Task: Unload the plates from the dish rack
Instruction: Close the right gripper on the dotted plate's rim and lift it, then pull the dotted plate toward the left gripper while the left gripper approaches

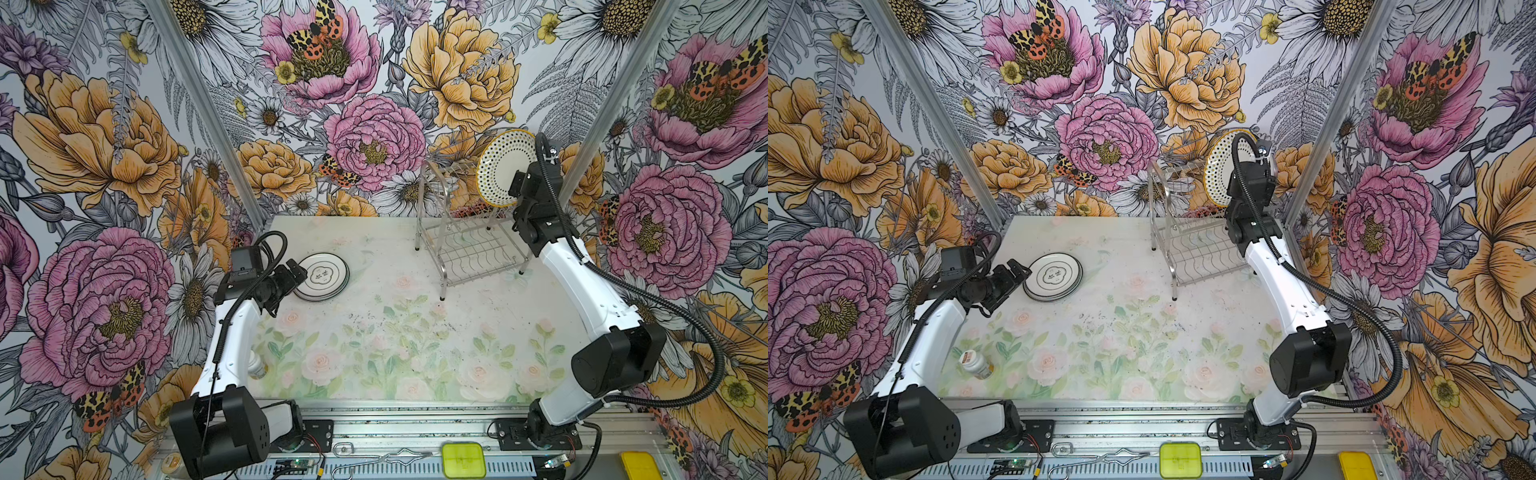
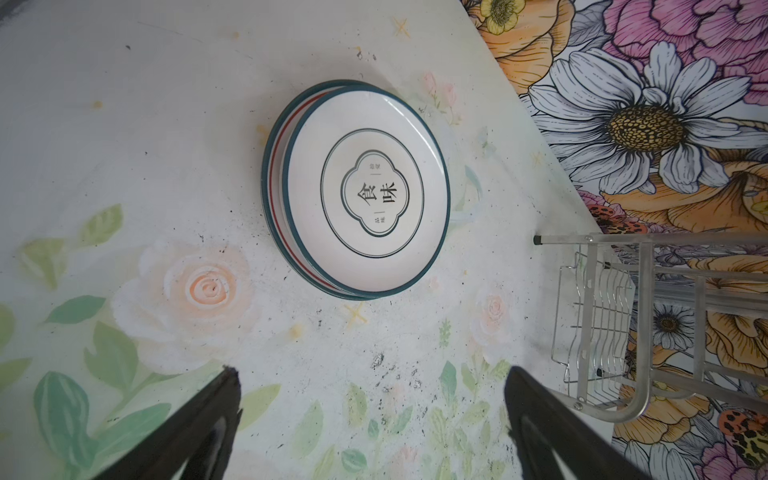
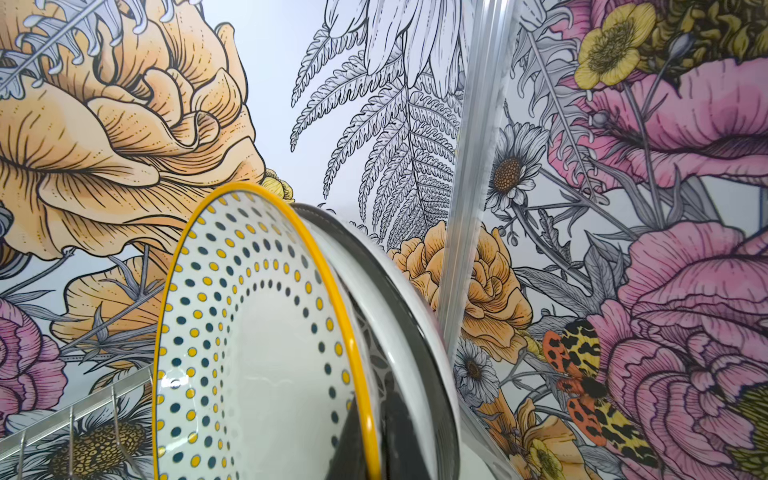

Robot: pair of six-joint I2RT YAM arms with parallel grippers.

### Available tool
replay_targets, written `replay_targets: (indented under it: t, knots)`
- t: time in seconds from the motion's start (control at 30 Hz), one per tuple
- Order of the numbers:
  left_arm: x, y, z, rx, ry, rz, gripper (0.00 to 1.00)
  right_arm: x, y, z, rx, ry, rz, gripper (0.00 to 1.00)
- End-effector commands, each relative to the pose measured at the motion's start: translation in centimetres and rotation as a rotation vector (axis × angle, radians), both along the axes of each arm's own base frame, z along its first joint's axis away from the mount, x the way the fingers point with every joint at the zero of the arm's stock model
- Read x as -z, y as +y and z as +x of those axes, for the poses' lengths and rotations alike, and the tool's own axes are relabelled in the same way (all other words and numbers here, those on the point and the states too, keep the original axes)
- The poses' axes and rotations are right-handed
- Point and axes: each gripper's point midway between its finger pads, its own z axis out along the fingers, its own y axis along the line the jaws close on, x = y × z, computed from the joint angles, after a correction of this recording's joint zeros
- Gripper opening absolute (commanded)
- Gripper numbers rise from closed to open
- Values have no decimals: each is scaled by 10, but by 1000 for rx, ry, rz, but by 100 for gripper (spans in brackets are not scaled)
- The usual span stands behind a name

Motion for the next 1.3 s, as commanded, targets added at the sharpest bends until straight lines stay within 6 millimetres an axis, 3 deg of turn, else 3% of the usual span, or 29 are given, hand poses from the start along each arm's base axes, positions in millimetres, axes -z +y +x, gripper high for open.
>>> replay_targets:
  t: [0.0,0.33,0.87,1.03,1.27]
  knots:
    - [1,-3,2,14,-10,3,99,-92,-12,-39,-9,-314,142,0]
    - [0,-6,0,29,-19,-4,99,-96,-4,-39,-115,-360,272,0]
    - [-10,-14,-8,39,-54,-24,99,-110,1,-80,-253,-430,436,0]
    - [-13,-17,-10,45,-61,-30,99,-101,6,-98,-301,-413,484,0]
    - [-19,-33,-11,98,-84,-24,99,-66,12,-133,-372,-332,566,0]
